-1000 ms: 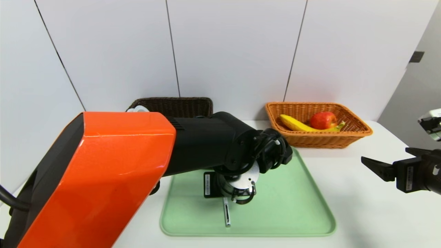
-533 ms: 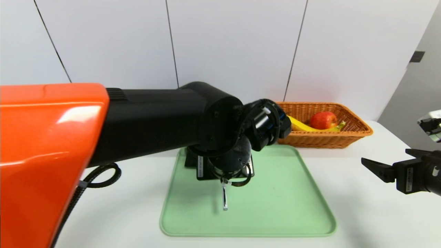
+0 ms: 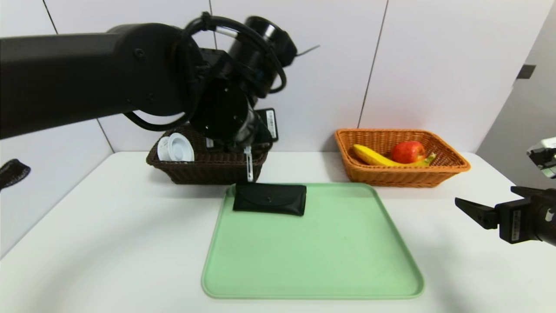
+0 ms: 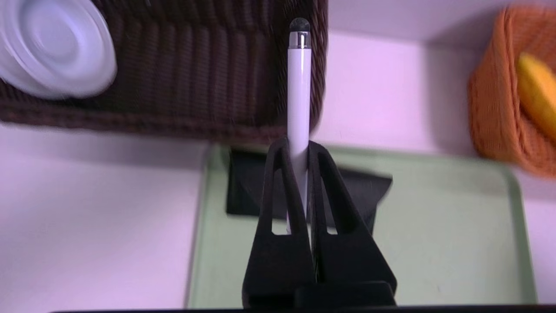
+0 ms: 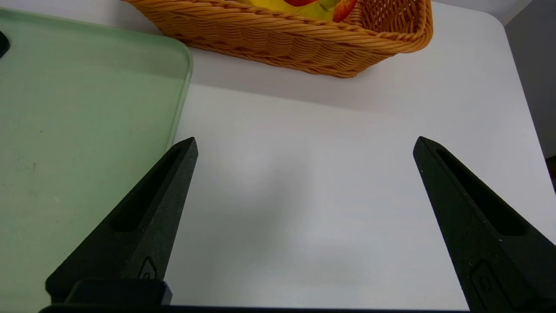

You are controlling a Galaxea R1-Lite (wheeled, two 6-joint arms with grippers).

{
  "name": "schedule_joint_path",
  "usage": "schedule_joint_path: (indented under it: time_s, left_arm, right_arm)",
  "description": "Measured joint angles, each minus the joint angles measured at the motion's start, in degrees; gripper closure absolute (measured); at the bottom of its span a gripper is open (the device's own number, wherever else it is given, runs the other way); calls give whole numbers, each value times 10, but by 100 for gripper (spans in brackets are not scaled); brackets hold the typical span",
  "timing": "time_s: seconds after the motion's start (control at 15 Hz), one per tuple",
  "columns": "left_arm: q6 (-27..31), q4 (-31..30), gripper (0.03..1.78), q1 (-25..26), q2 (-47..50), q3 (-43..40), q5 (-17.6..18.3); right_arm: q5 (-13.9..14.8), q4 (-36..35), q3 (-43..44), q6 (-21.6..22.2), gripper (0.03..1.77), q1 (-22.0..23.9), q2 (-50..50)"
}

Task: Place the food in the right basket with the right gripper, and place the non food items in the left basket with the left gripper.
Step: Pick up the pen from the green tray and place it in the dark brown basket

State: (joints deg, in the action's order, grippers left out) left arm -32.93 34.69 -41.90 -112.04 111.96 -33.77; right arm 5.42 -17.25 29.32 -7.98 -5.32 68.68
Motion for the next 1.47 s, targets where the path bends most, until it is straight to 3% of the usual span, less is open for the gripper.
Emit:
schedule_joint_path:
  time_s: [0.2, 0.53, 1.0, 1.47]
  left_arm:
    - [73, -110, 174, 64, 6, -3, 1]
    - [108, -216, 174, 126, -35, -5, 5]
    - [130, -235, 174, 217, -127, -6, 19]
    - [131, -250, 174, 264, -198, -10, 17]
  right_arm:
    - [0, -1, 3, 0, 9, 0, -1]
    - [0, -1, 8, 2, 9, 1, -1]
    - [0, -1, 9, 2, 9, 5, 0]
    - [-1, -1, 8, 12, 9, 7, 2]
